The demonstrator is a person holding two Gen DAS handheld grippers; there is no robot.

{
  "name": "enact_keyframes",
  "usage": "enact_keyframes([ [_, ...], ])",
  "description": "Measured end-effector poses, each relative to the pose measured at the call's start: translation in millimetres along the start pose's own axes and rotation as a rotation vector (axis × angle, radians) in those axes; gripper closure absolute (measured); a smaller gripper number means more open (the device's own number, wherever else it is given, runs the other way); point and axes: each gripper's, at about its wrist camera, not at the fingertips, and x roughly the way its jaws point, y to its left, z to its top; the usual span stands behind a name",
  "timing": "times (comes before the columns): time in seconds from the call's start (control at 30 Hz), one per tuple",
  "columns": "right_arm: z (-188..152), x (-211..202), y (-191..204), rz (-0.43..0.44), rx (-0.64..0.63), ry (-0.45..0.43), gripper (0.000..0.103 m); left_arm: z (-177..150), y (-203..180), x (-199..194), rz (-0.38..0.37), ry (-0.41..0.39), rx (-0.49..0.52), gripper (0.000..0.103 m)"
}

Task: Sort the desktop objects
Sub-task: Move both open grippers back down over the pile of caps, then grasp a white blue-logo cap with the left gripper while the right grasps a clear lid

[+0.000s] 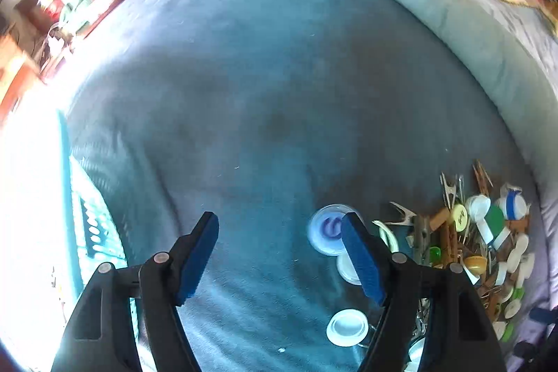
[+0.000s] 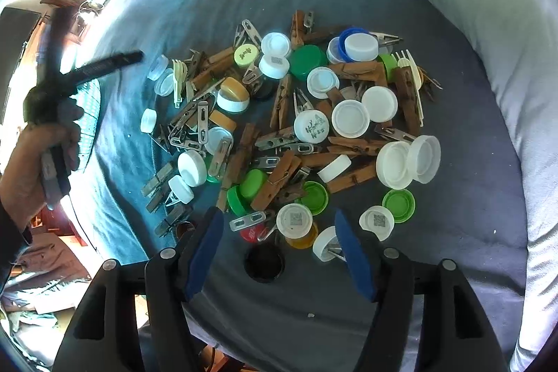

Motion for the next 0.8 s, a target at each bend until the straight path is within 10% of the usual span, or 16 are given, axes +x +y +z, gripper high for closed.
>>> enact_keyframes([
  [0.43, -6.2, 19.8, 8.5, 0.018, -0.017, 0.045, 0.037, -9.5, -31.8, 24.9, -0.081, 0.055, 0.074, 0.029],
  [0.57, -8.3, 20.8, 7.7, 0.020, -0.022, 0.051, 0.039, -6.5, -30.0, 32.4, -0.084, 0.058, 0.051, 0.065],
  [0.8, -10.6, -5.4, -24.6, -0.023, 0.062, -0.085, 0.047, 1.0, -38.4, -4.2, -0.107, -0.001, 0.087, 0.065],
])
